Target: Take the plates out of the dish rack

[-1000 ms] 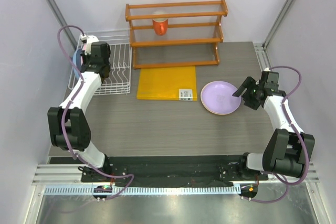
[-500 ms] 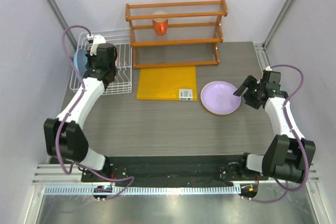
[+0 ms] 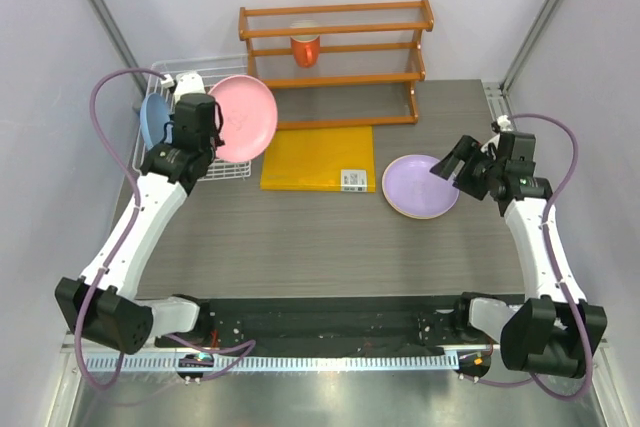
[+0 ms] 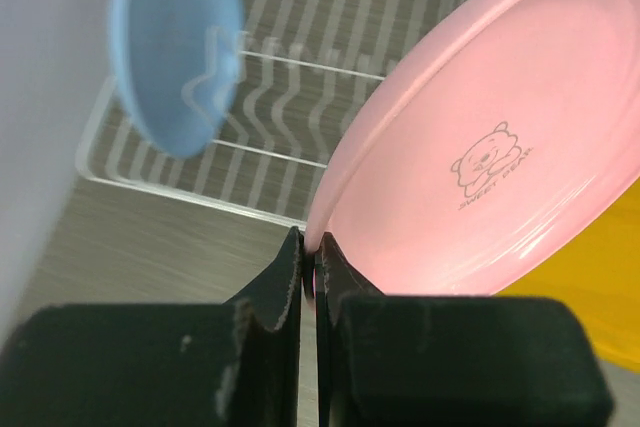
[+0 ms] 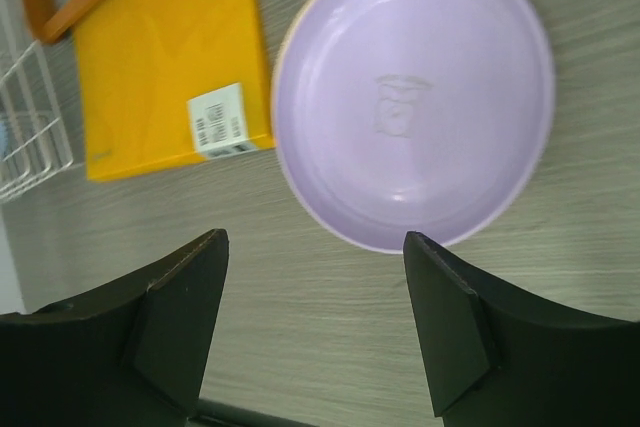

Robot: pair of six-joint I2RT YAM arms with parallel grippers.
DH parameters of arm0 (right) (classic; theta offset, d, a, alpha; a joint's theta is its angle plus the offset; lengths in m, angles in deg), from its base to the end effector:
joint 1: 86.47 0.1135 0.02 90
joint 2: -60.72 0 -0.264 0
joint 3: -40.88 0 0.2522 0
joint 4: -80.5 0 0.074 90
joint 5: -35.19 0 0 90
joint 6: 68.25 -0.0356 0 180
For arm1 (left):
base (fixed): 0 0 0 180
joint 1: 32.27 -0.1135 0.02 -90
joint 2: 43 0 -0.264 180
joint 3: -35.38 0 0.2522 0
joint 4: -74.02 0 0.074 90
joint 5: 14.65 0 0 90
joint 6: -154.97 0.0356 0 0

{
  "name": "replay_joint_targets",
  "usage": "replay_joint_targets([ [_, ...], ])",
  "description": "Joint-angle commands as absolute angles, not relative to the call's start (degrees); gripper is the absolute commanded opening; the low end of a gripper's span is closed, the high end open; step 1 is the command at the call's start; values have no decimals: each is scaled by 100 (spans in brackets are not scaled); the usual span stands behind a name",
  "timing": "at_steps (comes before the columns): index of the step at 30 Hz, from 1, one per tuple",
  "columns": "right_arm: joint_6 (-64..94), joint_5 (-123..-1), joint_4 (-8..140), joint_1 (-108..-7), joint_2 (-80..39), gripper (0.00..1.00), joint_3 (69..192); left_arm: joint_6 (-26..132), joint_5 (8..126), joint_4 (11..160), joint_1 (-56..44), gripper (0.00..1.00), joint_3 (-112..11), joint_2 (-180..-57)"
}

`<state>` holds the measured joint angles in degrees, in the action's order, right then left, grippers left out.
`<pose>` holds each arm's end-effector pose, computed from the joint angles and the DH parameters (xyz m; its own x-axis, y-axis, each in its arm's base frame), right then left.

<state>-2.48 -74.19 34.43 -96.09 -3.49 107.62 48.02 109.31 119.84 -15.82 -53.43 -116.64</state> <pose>0.2337 -0.0276 0.2882 -0.6520 0.5032 -0.5672 0.2062 0.8376 0.5059 0.2724 -0.0597 0.3800 -0.4018 -0.1335 -0.9059 -0.3587 0.9332 0.0216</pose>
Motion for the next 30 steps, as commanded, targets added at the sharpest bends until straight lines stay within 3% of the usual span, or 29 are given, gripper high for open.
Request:
replay_joint_targets([
  [1,-435,-7942,3615,-8966,86,77,11186,3966,9611,12004,-1251,0,-5186,-11252],
  [10,-919,-7810,4301,-7795,86,78,11072,3334,8662,11618,-363,0,-4773,-11374],
  [30,-884,-7433,4697,-7056,-467,74,10844,2894,8748,11301,1044,0,-5203,-12315],
])
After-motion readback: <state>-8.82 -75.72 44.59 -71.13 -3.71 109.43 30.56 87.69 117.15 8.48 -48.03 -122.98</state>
